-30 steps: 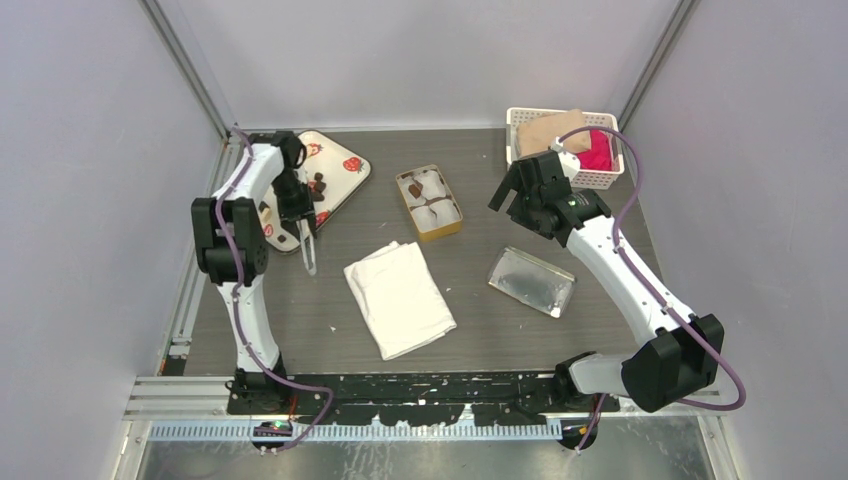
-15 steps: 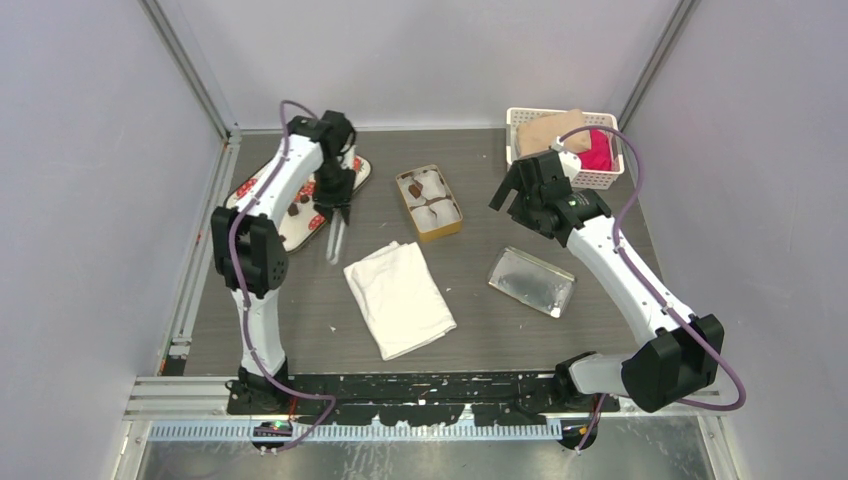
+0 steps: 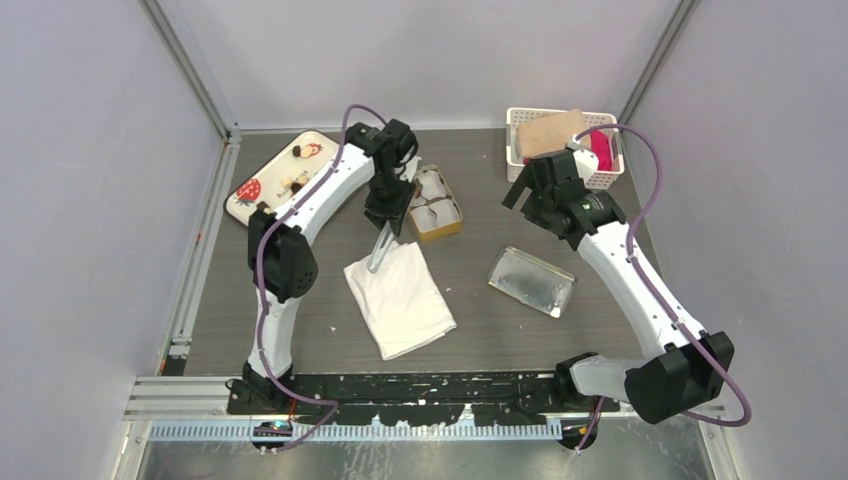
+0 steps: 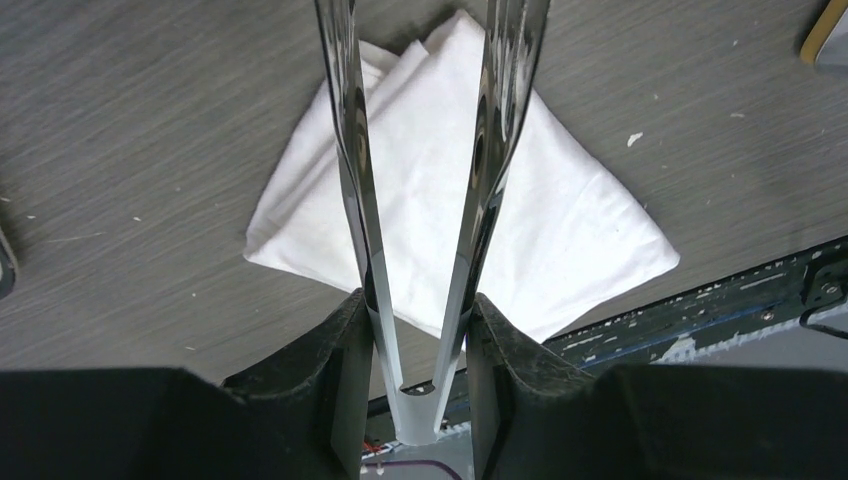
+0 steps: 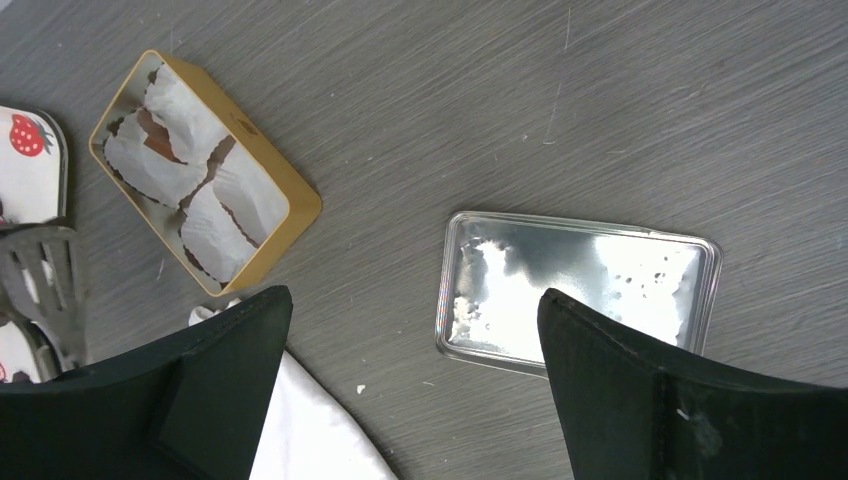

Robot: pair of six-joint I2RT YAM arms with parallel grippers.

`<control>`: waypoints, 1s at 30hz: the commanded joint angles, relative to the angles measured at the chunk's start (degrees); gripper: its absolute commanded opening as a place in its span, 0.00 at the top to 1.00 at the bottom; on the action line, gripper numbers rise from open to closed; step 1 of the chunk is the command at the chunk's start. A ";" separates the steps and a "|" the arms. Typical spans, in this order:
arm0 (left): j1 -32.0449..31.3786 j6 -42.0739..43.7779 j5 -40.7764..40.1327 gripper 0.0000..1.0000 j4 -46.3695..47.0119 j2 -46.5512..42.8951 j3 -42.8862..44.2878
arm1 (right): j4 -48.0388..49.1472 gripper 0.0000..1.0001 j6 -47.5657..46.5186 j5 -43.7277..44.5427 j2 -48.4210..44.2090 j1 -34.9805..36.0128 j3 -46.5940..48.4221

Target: Pack the chocolate

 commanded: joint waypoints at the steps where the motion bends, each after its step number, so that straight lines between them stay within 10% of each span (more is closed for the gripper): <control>1: -1.27 1.36 3.00 1.00 -0.32 -1.63 -3.03 | 0.56 0.02 -0.40 1.42 -2.33 -0.24 1.65; 30: -2.74 -2.17 7.23 1.00 3.35 4.76 -4.25 | 1.40 0.02 -0.61 -0.93 -2.25 -0.24 0.26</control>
